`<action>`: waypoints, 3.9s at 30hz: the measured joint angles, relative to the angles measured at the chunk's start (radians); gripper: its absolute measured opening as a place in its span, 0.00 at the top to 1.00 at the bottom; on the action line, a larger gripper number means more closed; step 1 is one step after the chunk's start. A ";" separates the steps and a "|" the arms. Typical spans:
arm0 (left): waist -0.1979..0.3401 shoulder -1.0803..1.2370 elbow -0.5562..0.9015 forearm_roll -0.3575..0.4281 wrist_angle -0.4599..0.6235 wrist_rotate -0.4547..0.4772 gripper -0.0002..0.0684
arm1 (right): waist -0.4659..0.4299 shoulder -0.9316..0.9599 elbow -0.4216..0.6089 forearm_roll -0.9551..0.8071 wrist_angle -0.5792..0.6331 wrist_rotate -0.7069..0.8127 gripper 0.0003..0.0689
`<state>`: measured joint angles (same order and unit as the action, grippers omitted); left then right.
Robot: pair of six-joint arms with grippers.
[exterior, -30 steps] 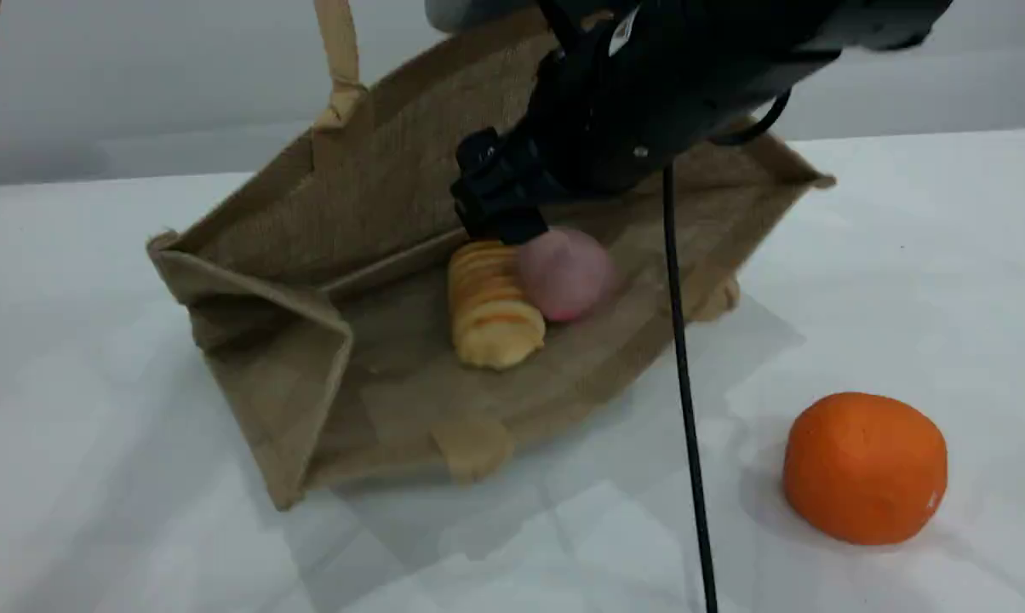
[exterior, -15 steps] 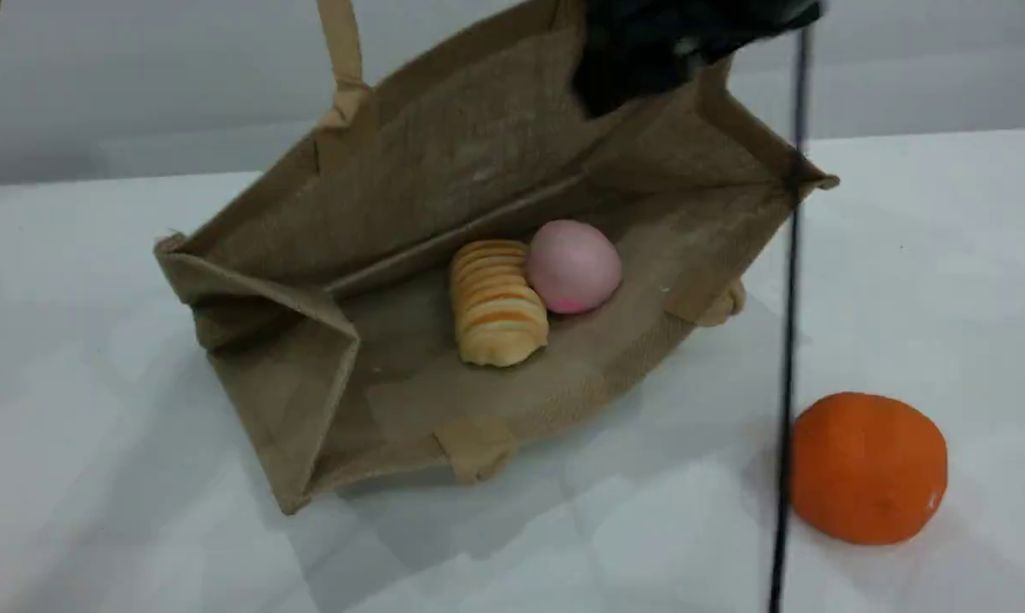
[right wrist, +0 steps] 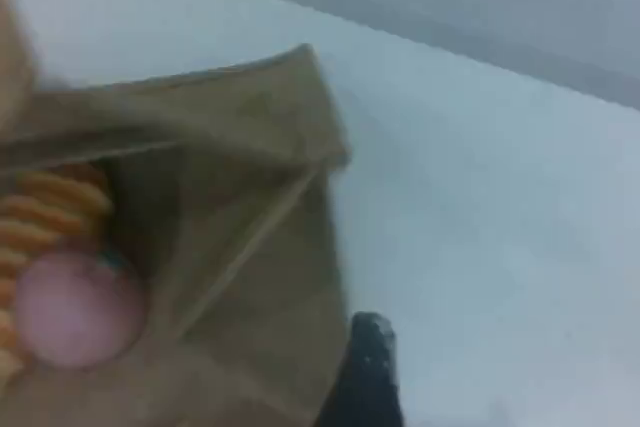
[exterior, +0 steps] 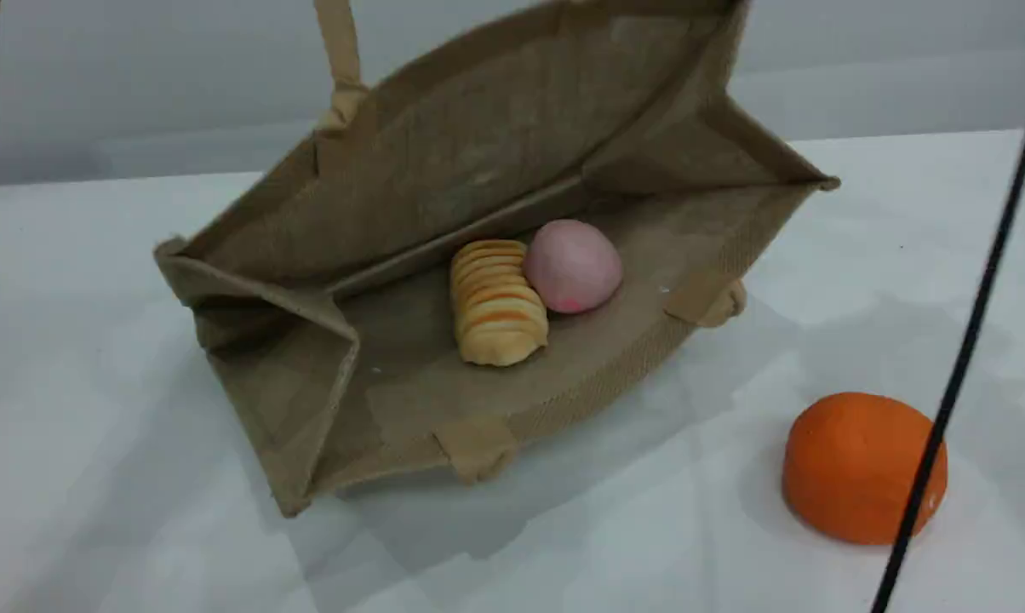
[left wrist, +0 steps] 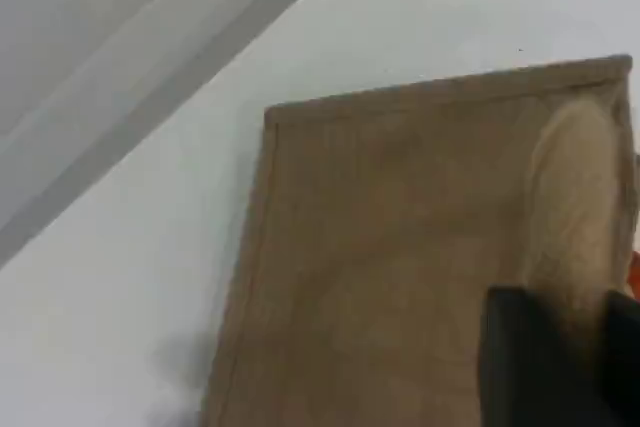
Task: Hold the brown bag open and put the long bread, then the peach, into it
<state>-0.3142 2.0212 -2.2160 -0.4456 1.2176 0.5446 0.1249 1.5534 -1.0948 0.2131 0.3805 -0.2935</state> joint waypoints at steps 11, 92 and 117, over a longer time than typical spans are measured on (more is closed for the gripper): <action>0.002 0.000 0.000 0.001 0.002 -0.018 0.28 | -0.036 0.002 -0.017 -0.002 0.052 0.000 0.16; 0.002 -1.839 1.711 0.408 -0.144 -0.423 0.27 | -0.035 -1.522 0.587 -0.063 0.687 0.126 0.20; 0.002 -1.839 1.711 0.421 -0.138 -0.555 0.27 | -0.035 -1.522 0.587 -0.058 0.690 0.128 0.20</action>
<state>-0.3124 0.1826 -0.5047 -0.0246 1.0799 -0.0101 0.0903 0.0314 -0.5081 0.1556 1.0706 -0.1654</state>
